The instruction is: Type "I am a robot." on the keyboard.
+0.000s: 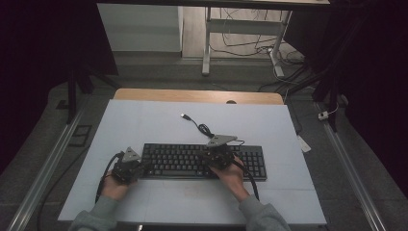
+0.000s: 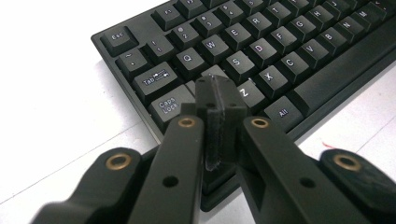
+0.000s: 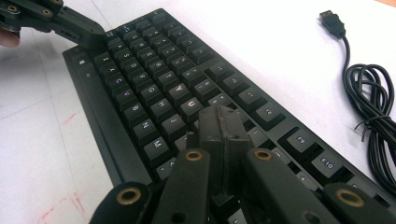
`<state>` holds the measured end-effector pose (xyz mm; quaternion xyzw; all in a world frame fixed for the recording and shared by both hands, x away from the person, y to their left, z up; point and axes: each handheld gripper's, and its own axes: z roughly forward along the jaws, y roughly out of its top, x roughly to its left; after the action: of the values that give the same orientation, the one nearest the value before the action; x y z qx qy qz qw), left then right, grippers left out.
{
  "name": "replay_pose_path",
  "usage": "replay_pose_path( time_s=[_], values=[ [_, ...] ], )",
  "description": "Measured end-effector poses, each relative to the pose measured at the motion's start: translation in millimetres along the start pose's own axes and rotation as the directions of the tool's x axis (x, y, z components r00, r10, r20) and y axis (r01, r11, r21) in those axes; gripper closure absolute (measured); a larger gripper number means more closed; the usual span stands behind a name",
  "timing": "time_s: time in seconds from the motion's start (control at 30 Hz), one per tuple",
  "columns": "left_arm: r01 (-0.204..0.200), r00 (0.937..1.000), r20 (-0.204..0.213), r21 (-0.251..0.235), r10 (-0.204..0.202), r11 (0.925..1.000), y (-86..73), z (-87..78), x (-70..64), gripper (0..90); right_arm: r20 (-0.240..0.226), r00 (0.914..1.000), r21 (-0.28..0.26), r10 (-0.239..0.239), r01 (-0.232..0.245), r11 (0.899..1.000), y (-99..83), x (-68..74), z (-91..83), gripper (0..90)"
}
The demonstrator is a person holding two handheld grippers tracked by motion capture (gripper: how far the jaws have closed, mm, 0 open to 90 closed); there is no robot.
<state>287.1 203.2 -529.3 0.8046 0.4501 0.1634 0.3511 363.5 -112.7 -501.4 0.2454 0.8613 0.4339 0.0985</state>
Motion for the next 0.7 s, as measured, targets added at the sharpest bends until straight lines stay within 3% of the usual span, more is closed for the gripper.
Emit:
replay_pose_path(
  time_s=[0.7],
  values=[
    [0.003, 1.0000, 0.001, 0.000, -0.003, 1.0000, -0.4, 0.1, -0.1, 88.4, 0.012, 0.9997, 0.060, -0.022, 0.022, 0.998, 6.6, 4.1, 28.8, 89.6]
  ],
)
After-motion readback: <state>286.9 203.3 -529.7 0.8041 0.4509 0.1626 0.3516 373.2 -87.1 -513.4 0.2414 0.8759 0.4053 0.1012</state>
